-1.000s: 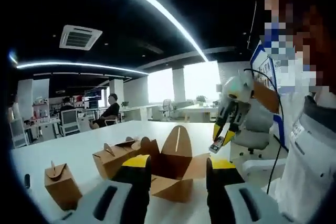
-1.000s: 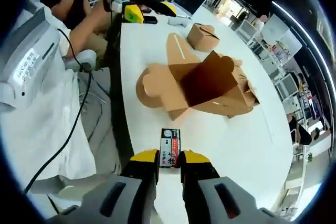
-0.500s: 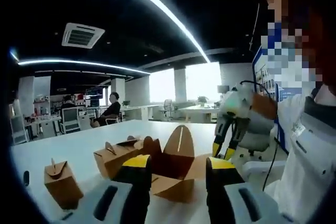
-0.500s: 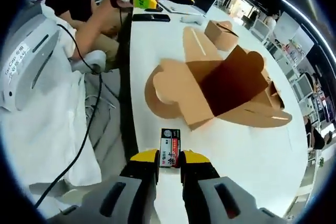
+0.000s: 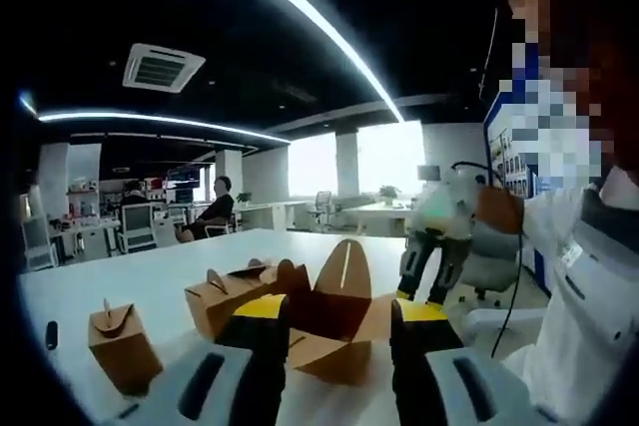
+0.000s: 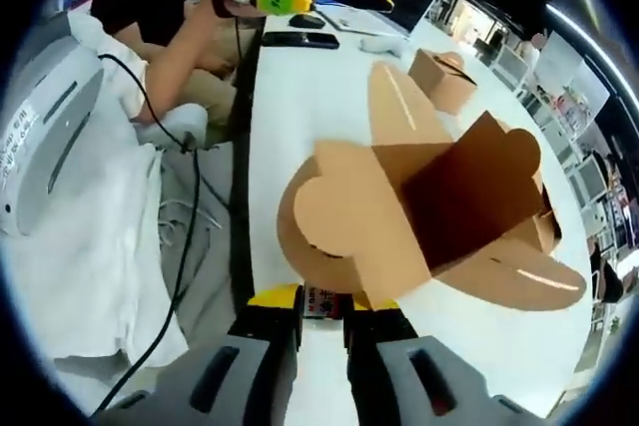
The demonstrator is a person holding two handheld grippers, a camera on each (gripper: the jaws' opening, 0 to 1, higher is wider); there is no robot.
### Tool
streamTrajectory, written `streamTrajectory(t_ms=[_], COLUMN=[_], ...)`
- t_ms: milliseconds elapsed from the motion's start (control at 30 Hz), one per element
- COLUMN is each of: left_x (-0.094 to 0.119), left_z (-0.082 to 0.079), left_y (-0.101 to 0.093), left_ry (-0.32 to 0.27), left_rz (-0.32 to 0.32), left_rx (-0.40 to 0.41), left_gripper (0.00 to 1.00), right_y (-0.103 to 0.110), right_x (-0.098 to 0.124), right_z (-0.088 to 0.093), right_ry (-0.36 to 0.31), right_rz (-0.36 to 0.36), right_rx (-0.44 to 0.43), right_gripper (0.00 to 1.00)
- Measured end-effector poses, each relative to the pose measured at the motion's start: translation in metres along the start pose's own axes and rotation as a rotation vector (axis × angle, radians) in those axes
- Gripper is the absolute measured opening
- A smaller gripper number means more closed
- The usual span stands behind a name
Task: Pick up one paper box from the group, open the paper box, and remove the item inside
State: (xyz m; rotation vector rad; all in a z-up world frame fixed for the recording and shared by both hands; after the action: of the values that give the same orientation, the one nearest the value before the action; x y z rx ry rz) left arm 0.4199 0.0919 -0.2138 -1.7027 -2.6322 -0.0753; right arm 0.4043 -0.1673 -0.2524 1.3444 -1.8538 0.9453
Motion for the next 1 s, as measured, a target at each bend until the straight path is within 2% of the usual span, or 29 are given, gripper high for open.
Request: streamTrajectory(t_ms=[167, 300, 533, 800, 1000], left_x=[0.001, 0.002, 0.003, 0.002, 0.002], left_z=[0.0, 0.0, 0.0, 0.0, 0.002], left_y=[0.001, 0.0, 0.001, -0.002, 0.0], left_ry=[-0.001, -0.004, -0.007, -0.002, 0.006], left_rz=[-0.004, -0.008, -0.012, -0.003, -0.006], left_rx=[-0.001, -0.001, -0.004, -0.006, -0.003], left_gripper=[0.42, 0.42, 0.42, 0.42, 0.41], right_y=[-0.006, -0.002, 0.004, 0.013, 0.016], right_x=[-0.01, -0.017, -0.02, -0.038, -0.041], right_z=[-0.011, -0.016, -0.015, -0.01, -0.006], right_ry=[-0.004, -0.008, -0.01, -0.019, -0.063], right_rz=[-0.008, -0.031, -0.052, -0.099, -0.147], right_rx=[0.012, 0.03, 0.038, 0.09, 0.117], right_gripper=[0.17, 0.17, 0.17, 0.17, 0.17])
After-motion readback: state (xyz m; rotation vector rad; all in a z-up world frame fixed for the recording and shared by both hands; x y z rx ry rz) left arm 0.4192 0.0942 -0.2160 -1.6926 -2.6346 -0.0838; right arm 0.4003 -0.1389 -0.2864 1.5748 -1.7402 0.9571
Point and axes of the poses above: the point that each gripper's makers call its tool centre point, and the gripper's own axes: x roughly backward along the fingers, y roughly to its left, z roughly out of its underside, the point moved 10 cm from there along x, roughly backward along the fingers, and after that the axes turned 3 degrees about -y, right-handed, at the moved point
